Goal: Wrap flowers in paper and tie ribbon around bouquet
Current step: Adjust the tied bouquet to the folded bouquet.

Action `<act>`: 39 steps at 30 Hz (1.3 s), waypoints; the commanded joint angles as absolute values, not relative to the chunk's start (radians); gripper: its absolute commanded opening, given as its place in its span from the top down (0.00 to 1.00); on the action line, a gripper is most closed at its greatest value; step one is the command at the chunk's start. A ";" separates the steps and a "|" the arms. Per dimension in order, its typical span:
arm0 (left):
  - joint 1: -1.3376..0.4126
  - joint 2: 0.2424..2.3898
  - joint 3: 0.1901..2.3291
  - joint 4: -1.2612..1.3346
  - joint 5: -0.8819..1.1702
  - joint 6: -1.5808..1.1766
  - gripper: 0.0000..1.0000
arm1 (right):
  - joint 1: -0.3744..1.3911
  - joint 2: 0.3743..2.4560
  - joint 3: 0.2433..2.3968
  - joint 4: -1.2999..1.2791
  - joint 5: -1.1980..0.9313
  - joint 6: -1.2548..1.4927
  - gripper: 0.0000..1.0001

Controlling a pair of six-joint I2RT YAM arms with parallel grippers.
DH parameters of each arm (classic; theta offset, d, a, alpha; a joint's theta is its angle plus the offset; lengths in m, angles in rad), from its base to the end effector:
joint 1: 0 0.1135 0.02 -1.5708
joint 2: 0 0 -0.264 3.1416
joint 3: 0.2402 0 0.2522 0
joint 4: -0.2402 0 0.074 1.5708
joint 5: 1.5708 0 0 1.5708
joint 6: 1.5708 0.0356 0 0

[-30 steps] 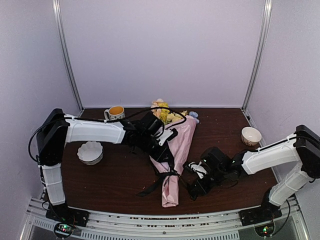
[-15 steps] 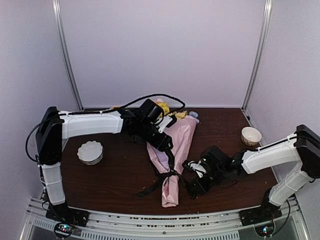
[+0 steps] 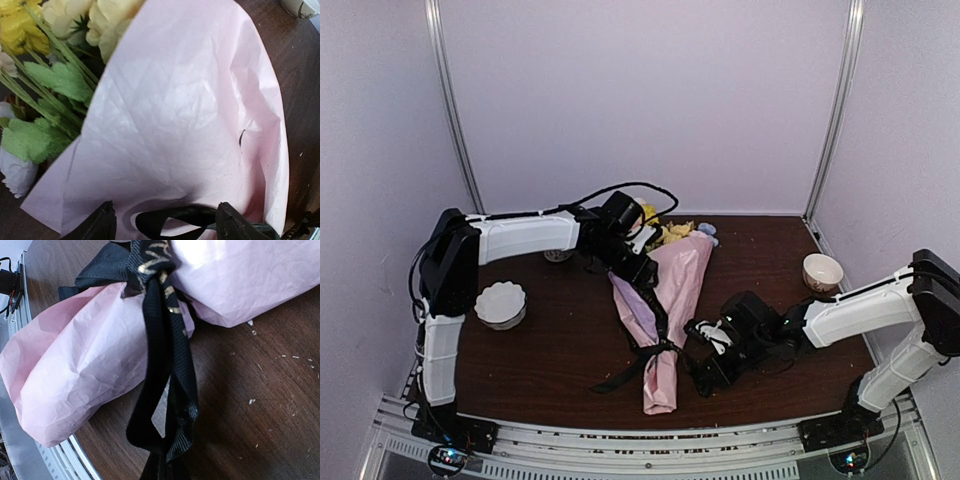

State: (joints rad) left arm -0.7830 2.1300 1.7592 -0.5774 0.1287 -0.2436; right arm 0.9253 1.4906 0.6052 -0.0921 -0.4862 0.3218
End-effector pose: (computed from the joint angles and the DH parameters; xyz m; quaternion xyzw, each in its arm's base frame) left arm 0.3326 -0.3375 0.2156 0.2721 0.9104 -0.2034 0.2362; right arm 0.1427 0.2172 0.1375 -0.3430 0.8654 0.3525 0.0959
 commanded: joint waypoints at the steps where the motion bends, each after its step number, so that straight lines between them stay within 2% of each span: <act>1: -0.797 2.134 1.764 -0.605 0.213 -0.211 0.30 | 0.931 1.497 0.623 -0.072 -0.483 0.327 1.00; 5: -0.801 2.132 1.754 -0.603 0.229 -0.199 0.40 | 0.930 1.503 0.629 -0.079 -0.483 0.323 1.00; 7: -0.802 2.130 1.751 -0.604 0.235 -0.196 0.53 | 0.930 1.505 0.630 -0.079 -0.483 0.323 1.00; 9: -0.801 2.125 1.747 -0.604 0.234 -0.193 0.73 | 0.930 1.504 0.631 -0.079 -0.483 0.321 1.00; 15: -0.802 2.110 1.731 -0.603 0.215 -0.175 1.00 | 0.930 1.500 0.636 -0.090 -0.482 0.313 1.00; 28: -0.878 1.955 1.699 -0.463 0.226 -0.052 1.00 | 0.930 1.524 0.639 -0.089 -0.486 0.308 1.00; 34: -0.881 1.754 1.490 -0.313 0.230 -0.096 1.00 | 0.930 1.541 0.627 -0.073 -0.492 0.311 1.00; 39: -0.875 1.626 1.278 -0.284 0.188 -0.175 1.00 | 0.930 1.563 0.615 -0.067 -0.496 0.309 1.00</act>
State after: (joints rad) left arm -0.8913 1.6875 1.4178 -0.3611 0.2211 -0.1150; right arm 0.9253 1.5406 0.6167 -0.0811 -0.4938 0.3180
